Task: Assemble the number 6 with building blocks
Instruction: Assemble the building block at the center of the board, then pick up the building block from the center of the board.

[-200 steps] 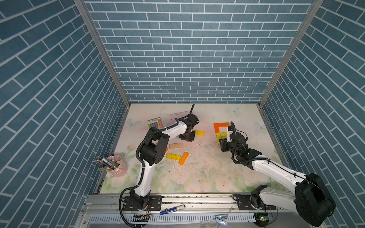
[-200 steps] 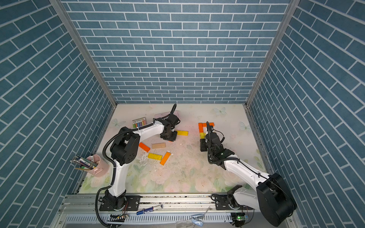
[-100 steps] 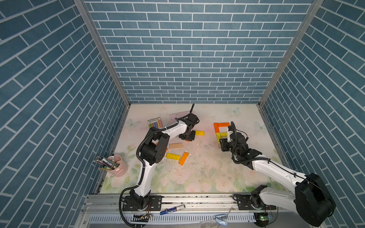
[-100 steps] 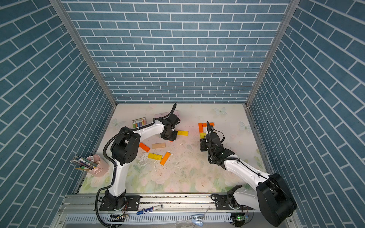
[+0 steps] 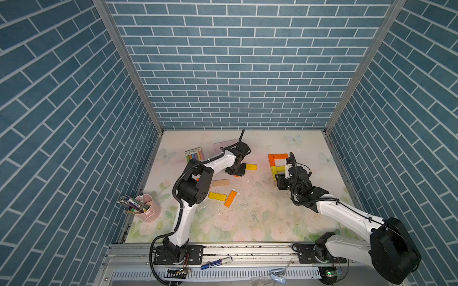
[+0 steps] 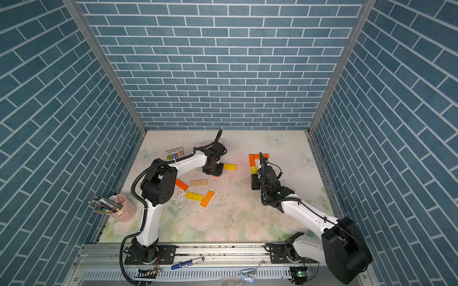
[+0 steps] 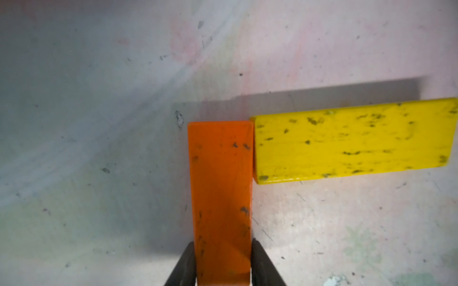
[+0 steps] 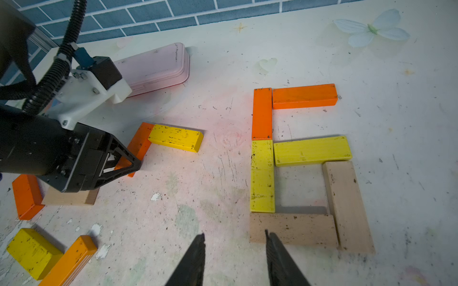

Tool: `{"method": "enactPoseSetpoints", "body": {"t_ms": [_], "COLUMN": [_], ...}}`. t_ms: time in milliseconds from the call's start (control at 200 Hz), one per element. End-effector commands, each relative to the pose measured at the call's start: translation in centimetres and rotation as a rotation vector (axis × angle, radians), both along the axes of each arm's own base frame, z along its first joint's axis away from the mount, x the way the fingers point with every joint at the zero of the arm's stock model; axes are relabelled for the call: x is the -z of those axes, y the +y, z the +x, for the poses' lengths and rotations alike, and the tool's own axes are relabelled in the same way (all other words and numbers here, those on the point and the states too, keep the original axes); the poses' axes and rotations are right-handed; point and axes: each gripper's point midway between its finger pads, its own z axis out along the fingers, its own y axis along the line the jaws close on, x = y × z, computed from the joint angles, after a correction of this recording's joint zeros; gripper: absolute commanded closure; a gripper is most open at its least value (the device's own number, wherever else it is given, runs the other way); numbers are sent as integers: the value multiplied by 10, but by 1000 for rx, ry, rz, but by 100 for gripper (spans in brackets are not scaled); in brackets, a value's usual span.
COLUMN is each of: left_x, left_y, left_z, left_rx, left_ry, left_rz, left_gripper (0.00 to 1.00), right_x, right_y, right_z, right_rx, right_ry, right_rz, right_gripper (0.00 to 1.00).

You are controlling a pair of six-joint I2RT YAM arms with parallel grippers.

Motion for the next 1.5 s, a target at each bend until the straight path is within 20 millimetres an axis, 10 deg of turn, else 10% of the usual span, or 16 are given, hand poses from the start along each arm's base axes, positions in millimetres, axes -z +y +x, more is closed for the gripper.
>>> {"method": "enactPoseSetpoints", "body": {"t_ms": [0, 510, 950, 1495], "left_x": [-2, -93, -75, -34], "left_y": [4, 43, 82, 115], "left_z": [-4, -27, -76, -44], "left_rx": [-24, -79, 61, 687], "left_ry": [25, -112, -57, -88], "left_rz": [13, -48, 58, 277], "left_gripper": [62, 24, 8, 17], "right_x": [4, -17, 2, -19], "right_y": [-3, -7, 27, 11], "right_z": [-2, -10, -33, -36], "right_rx": [-6, -30, -167, -111], "right_ry": [6, -3, 80, 20], "right_rz": [-15, -29, -53, -51], "right_gripper": [58, 46, 29, 33]}}
